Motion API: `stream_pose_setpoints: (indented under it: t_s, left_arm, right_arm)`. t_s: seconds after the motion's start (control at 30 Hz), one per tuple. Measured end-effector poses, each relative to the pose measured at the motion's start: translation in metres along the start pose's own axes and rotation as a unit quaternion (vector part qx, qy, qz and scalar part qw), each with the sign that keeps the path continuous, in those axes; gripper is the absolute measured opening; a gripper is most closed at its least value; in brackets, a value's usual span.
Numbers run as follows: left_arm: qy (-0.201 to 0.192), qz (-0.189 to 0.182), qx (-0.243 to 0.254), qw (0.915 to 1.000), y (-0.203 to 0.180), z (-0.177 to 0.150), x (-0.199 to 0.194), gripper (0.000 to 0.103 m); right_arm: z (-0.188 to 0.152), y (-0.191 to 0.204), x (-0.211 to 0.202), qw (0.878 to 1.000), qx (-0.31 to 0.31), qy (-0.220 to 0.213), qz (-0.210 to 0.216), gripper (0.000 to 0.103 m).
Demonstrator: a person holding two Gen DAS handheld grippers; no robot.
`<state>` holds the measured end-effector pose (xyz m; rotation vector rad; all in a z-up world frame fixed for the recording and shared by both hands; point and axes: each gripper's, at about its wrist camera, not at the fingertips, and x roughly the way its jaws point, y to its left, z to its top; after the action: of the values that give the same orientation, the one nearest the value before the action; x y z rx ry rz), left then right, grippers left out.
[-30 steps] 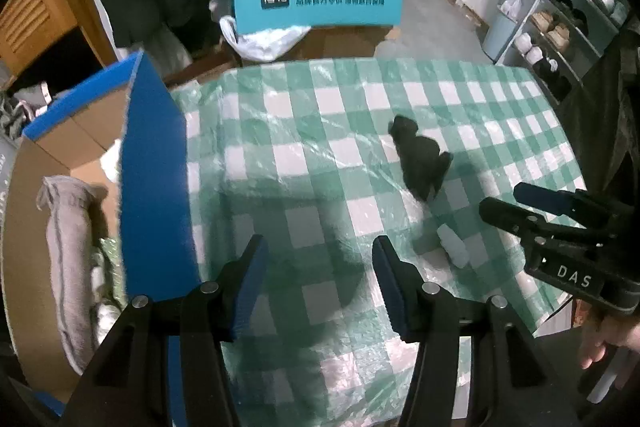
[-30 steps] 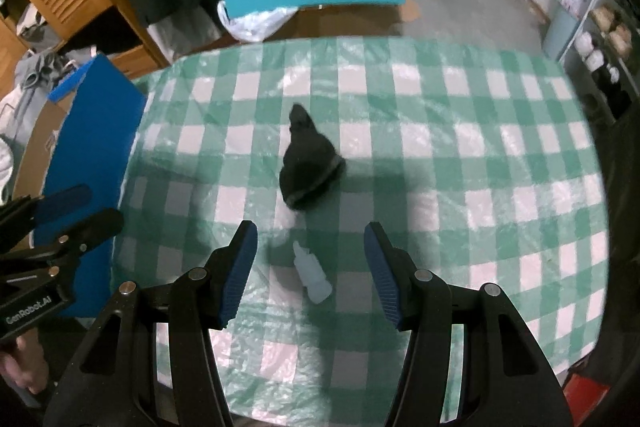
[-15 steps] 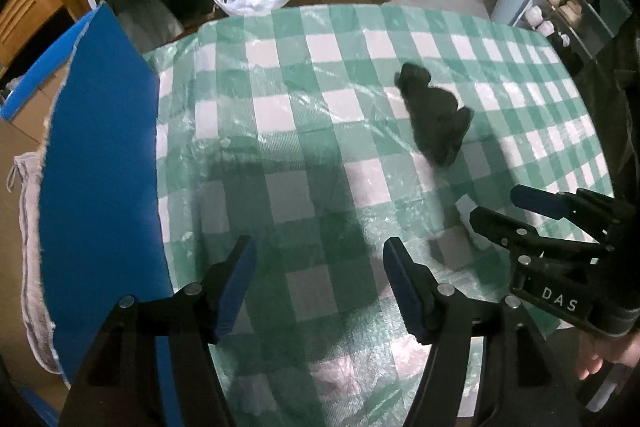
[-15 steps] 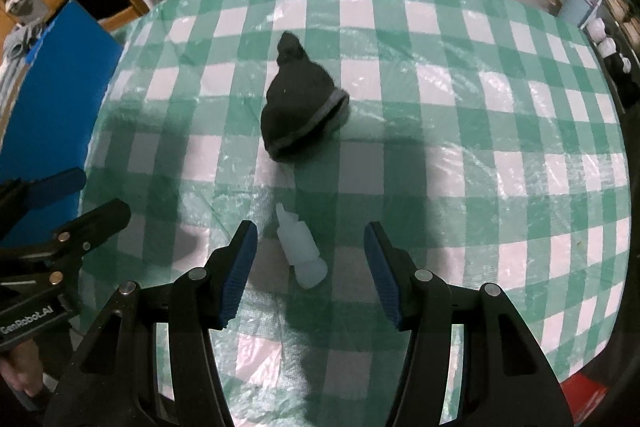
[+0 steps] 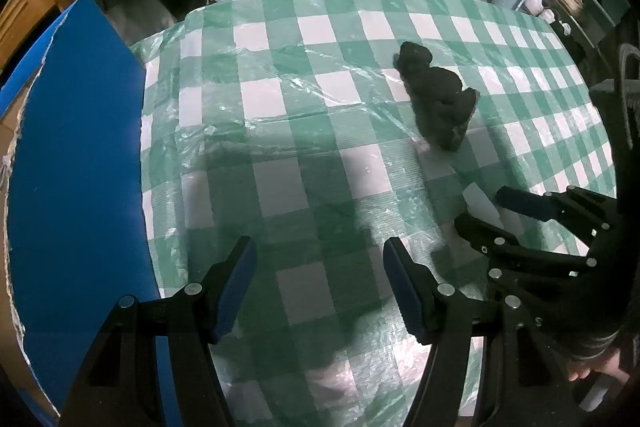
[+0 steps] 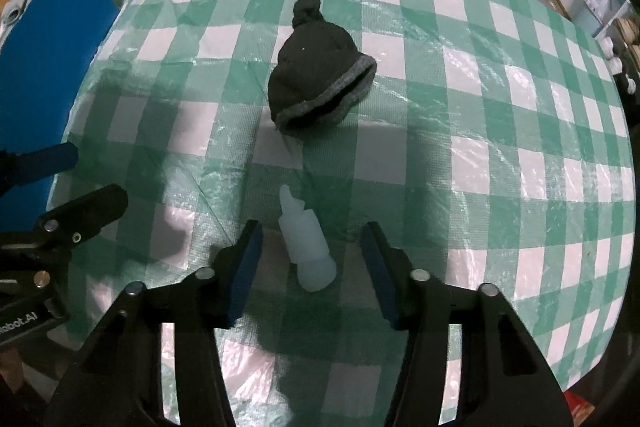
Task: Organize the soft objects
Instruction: 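Close the right gripper on the small white plastic bottle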
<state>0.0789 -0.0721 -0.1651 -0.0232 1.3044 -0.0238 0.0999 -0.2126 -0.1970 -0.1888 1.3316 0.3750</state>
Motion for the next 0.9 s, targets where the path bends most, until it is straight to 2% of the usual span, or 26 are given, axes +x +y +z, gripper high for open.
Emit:
stream_pose_setpoints:
  t_s: [0.07,0.13,0.2,0.7,0.9]
  left_arm:
    - [0.0,-0.001,0.0,1.0,-0.001,0.001,0.001,0.067]
    - [0.0,-0.002,0.0,1.0,-0.002,0.002,0.001,0.067]
    - [0.0,-0.003,-0.001,1.0,-0.004,0.003,0.002,0.067]
    - [-0.019,-0.049,-0.02,0.9984,-0.017,0.023,-0.001,0.07]
    - [-0.037,-0.047,-0.015,0.9981,-0.03,0.038,0.002,0.075]
  right_arm:
    - [-0.001,0.003,0.0,1.0,-0.008,-0.004,-0.009,0.041]
    - [0.001,0.006,0.001,1.0,-0.012,-0.006,-0.011,0.027]
    - [0.001,0.005,0.0,1.0,-0.01,-0.007,-0.003,0.019]
    - [0.022,-0.031,-0.033,0.997,0.035,-0.062,0.002,0.017]
    - [0.032,-0.048,-0.045,0.995,0.061,-0.084,0.005,0.017]
